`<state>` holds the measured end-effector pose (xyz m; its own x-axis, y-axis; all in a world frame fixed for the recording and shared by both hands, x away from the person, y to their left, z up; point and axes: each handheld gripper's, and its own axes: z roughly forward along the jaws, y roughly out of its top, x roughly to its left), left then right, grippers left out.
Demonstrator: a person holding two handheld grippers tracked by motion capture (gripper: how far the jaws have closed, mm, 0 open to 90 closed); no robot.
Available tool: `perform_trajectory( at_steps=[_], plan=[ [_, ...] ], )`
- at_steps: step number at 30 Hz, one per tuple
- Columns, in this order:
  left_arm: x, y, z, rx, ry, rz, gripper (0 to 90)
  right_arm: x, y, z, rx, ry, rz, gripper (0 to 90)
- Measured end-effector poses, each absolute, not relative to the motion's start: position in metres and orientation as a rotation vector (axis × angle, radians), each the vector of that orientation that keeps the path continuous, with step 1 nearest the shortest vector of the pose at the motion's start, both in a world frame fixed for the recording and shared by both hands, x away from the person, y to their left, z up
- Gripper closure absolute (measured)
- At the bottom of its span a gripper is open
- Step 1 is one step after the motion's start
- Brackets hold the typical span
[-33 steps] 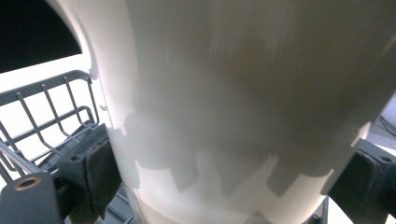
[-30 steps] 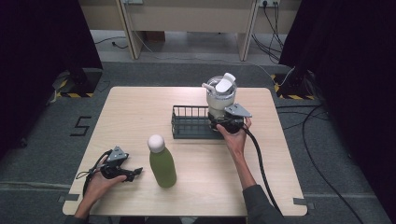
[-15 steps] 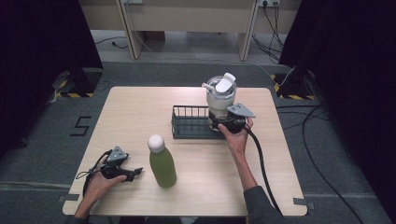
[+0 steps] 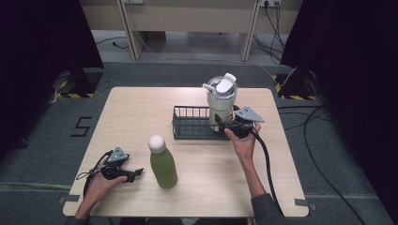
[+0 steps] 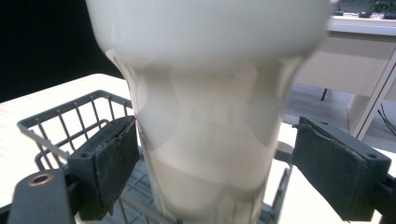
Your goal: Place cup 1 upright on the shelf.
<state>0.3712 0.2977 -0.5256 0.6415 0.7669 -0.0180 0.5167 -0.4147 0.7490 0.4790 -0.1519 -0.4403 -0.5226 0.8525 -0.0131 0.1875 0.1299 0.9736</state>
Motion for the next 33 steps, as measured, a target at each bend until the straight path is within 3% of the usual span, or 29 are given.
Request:
perform_trajectory(
  at_steps=[33],
  plan=[
    [0.371,0.298,-0.526,2.109,0.998,0.427,10.5,0.418,-0.172,-0.441,0.964,1.842,1.438,15.3]
  ],
)
